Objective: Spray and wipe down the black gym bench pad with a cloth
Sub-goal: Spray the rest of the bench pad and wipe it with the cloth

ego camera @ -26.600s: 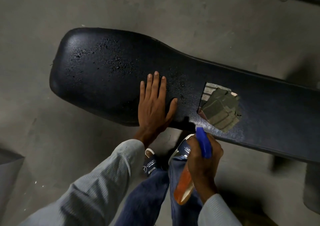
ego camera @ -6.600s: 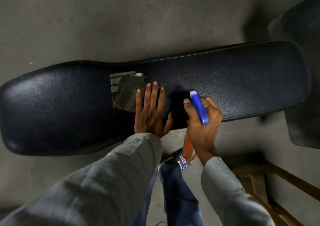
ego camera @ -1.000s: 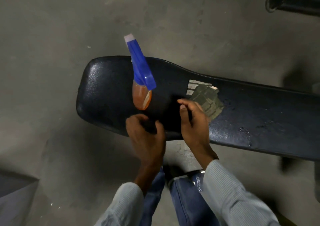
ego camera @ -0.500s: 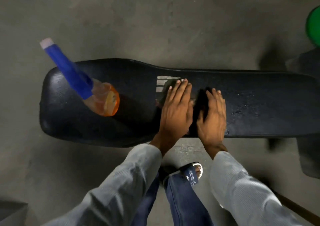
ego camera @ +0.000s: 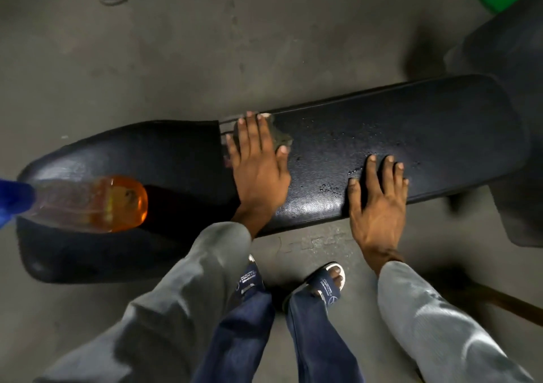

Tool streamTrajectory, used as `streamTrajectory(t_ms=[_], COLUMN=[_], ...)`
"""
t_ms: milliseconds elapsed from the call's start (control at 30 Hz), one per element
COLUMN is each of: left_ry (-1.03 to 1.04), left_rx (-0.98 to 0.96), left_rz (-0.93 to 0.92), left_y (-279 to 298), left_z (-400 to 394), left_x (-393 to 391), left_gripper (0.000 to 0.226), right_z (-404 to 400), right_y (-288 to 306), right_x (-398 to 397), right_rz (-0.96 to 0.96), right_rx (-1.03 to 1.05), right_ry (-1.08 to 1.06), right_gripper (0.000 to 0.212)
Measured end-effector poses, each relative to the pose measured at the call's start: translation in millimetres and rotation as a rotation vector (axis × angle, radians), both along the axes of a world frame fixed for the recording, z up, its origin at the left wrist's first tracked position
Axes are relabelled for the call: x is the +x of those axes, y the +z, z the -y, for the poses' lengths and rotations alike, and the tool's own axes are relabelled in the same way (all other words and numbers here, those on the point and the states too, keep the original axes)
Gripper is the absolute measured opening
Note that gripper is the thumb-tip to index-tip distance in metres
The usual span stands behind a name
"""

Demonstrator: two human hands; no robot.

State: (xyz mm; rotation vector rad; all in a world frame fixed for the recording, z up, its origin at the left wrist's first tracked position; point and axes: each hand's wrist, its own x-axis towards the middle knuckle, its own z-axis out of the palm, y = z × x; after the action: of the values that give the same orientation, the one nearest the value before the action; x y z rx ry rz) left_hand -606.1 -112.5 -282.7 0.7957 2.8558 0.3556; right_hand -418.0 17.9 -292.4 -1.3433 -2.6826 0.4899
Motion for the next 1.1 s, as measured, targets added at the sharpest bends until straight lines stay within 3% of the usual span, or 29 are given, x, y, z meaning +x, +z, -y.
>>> streamTrajectory(t_ms=[100, 167, 300, 433, 533, 633, 800, 933, 1100], left_ry=[-0.289, -0.353, -0.209, 0.027, -0.198, -0.392, -0.162, 0.007, -0.355], left_rx=[0.001, -0.017, -0.044, -0.050, -0.014, -0.031, -0.080, -0.044, -0.004], left_rz=[0.021, 0.058, 0.014, -0.006, -0.004, 0.028, -0.017, -0.007, 0.052], left_y=[8.8, 13.3, 8.2, 1.4, 4.6, 11.3, 5.2, 0.8, 6.9], left_z=[-3.6, 19.3, 29.5, -42.0, -67.9, -38.2, -16.3, -75.0, -99.8], left_x=[52.0, 79.7, 49.8, 0.6, 46.3, 94.5, 46.9, 28.5, 102.7], left_gripper=[0.072, 0.072, 0.069, 0.070, 0.070, 0.070, 0.068, 0.072, 0.071], right_z=[-1.0, -1.7, -0.9, -0.6, -2.0, -5.1, -22.7, -64.8, -76.6], right_y=[5.8, 8.3, 6.4, 4.5, 8.5, 14.1, 22.3, 18.9, 18.9], right_x=[-1.1, -1.0, -1.8, -2.8, -1.9, 0.4, 12.2, 33.4, 39.2], right_rz=[0.013, 0.012, 0.004, 0.016, 0.035, 0.073, -0.091, -0.016, 0.075], right_rx=[-0.034, -0.046, -0.031, -0.034, -0.034, -0.056, -0.087, -0.051, -0.063], right_ry=[-0.016, -0.010, -0.020, -0.018, 0.003, 0.035, -0.010, -0.137, -0.087], right_gripper=[0.066, 0.066, 0.066, 0.066, 0.066, 0.067, 0.059, 0.074, 0.075])
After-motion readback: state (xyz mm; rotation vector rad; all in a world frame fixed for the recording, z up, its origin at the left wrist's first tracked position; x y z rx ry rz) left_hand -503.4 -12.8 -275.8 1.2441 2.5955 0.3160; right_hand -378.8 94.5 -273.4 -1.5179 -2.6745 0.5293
